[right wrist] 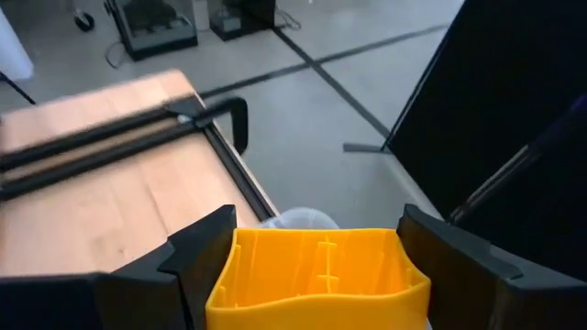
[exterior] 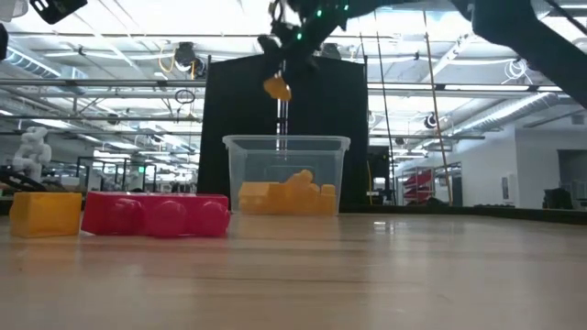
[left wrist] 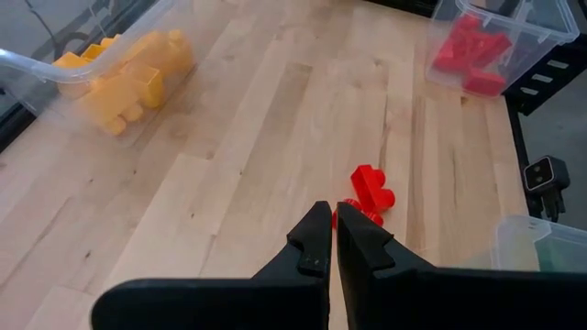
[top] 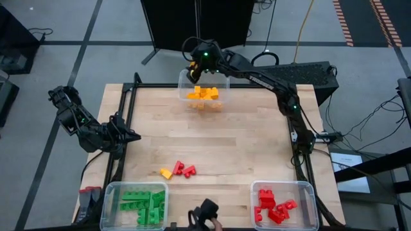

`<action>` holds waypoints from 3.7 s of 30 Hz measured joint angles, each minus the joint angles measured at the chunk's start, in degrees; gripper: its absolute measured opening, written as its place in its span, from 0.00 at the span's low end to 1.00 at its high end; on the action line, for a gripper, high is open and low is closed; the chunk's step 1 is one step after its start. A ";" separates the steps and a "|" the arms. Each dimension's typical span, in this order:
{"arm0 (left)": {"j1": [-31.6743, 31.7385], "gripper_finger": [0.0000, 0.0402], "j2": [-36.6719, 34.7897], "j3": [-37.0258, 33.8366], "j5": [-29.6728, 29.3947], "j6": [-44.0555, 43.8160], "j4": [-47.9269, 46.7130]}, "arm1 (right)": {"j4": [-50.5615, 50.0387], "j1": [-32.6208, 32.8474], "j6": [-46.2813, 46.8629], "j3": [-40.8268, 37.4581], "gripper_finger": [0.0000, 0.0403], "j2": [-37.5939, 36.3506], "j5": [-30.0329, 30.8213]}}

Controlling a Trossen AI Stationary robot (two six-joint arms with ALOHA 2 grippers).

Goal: Sort blocks
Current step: Put the yellow game piece into the top transparent bin, then put the red game piece into the bottom right transparent bin

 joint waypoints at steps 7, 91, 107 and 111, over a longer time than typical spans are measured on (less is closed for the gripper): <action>0.01 0.01 0.00 0.00 -0.02 -0.07 -0.05 | -0.09 -1.40 0.62 0.00 0.66 4.34 -2.32; 0.00 0.01 -0.02 0.00 -0.17 -1.45 -0.11 | -10.38 -0.97 2.03 0.00 0.81 9.76 -8.44; 0.01 0.01 -0.02 0.00 -0.17 -1.12 -0.13 | -10.87 0.19 -2.39 -0.02 0.81 -1.20 -8.70; -0.01 0.01 -0.02 0.00 -0.17 -1.12 -0.13 | -9.43 1.95 -3.46 -0.02 0.81 -6.40 -8.90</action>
